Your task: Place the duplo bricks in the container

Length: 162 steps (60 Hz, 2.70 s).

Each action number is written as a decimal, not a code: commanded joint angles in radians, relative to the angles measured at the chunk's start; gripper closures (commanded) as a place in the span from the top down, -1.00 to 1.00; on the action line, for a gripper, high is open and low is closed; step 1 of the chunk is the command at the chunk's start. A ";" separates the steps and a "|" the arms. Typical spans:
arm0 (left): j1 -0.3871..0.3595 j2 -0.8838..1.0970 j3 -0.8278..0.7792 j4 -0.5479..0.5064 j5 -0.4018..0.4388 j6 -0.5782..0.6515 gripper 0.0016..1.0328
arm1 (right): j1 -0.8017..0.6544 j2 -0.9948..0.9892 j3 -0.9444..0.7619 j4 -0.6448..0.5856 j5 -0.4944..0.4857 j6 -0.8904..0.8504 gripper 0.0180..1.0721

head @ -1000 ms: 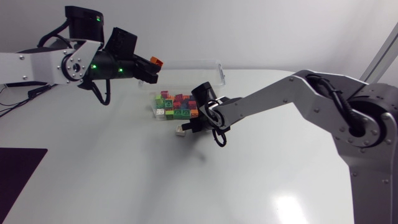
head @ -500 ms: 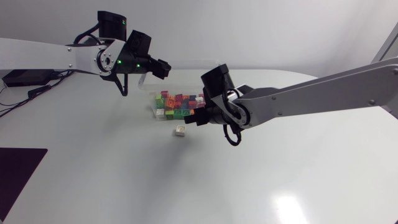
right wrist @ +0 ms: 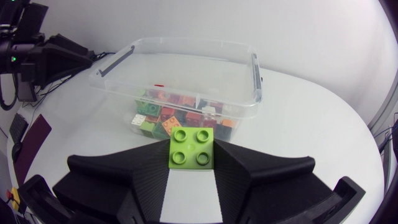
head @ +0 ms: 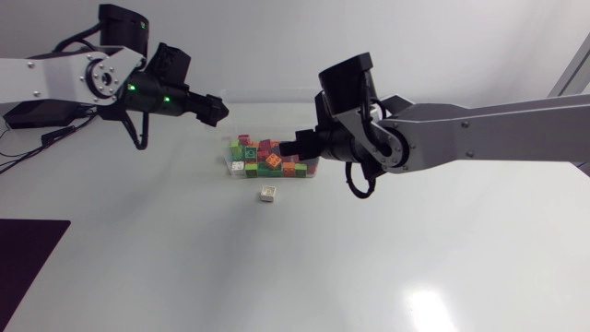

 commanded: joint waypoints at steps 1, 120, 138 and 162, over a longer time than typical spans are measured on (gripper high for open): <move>0.003 -0.084 -0.044 -0.051 0.012 -0.017 0.90 | -0.008 -0.010 0.045 -0.019 0.011 -0.015 -0.21; -0.316 0.355 -0.138 0.148 -0.206 -0.323 0.48 | -0.194 -0.029 0.146 0.012 -0.047 0.011 0.88; -0.325 0.367 -0.126 0.174 -0.231 -0.347 0.25 | -0.194 -0.113 0.028 0.035 -0.047 0.011 0.88; -0.353 0.422 -0.086 0.174 -0.247 -0.363 -0.32 | -0.191 -0.242 -0.104 0.042 -0.038 0.005 0.88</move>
